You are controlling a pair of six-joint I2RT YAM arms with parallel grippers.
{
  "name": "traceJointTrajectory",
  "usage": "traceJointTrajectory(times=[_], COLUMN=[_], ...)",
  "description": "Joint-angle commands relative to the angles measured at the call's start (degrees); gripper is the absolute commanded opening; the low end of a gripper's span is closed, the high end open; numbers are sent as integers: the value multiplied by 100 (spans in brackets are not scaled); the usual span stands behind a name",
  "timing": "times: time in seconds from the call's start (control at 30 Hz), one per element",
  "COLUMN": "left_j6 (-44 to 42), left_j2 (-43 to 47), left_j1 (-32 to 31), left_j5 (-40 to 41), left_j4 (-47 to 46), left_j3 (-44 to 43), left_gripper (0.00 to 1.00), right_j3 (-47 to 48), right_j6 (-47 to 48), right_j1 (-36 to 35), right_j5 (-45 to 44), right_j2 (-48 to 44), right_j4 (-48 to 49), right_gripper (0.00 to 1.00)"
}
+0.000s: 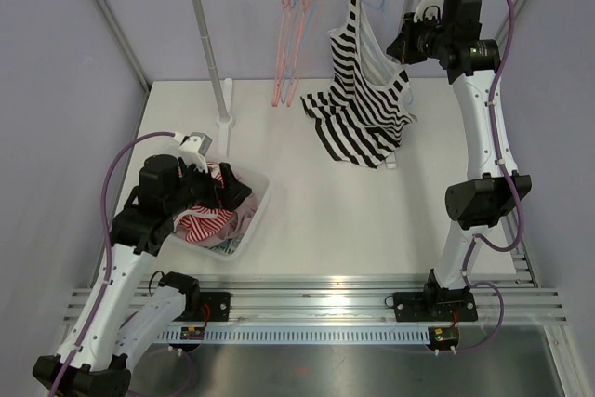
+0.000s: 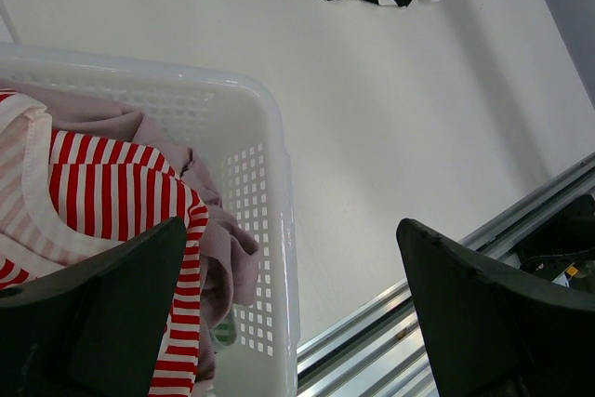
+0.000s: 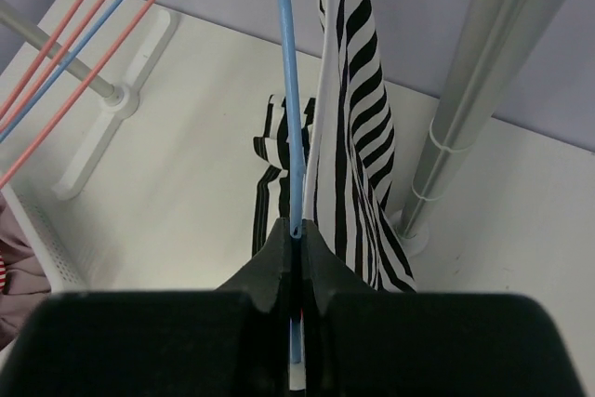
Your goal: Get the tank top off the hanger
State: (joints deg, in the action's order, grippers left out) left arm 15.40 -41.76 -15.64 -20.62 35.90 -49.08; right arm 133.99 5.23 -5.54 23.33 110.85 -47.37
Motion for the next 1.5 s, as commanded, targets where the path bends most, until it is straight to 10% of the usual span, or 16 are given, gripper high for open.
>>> traceJointTrajectory(times=[0.0,0.43,1.03,1.47], left_j6=[-55,51,-607,-1294], left_j2=[124,107,-2318,-3883], left_j1=[-18,-368,-3047,-4263], left_j5=[-118,936,3388,3486], left_j4=[-320,-13,102,-1620], left_j3=[39,-908,-5118,-5384], left_gripper=[99,99,99,99], right_j3=[267,1235,-2385,-3133], right_j6=[-373,-1226,-1683,-1754], right_j1=[-43,-44,-44,-44], right_j5=[189,190,575,1577], right_j2=[-204,-441,-3876,-5555], right_j4=[308,-86,-1256,-1890], right_gripper=[0,0,0,0])
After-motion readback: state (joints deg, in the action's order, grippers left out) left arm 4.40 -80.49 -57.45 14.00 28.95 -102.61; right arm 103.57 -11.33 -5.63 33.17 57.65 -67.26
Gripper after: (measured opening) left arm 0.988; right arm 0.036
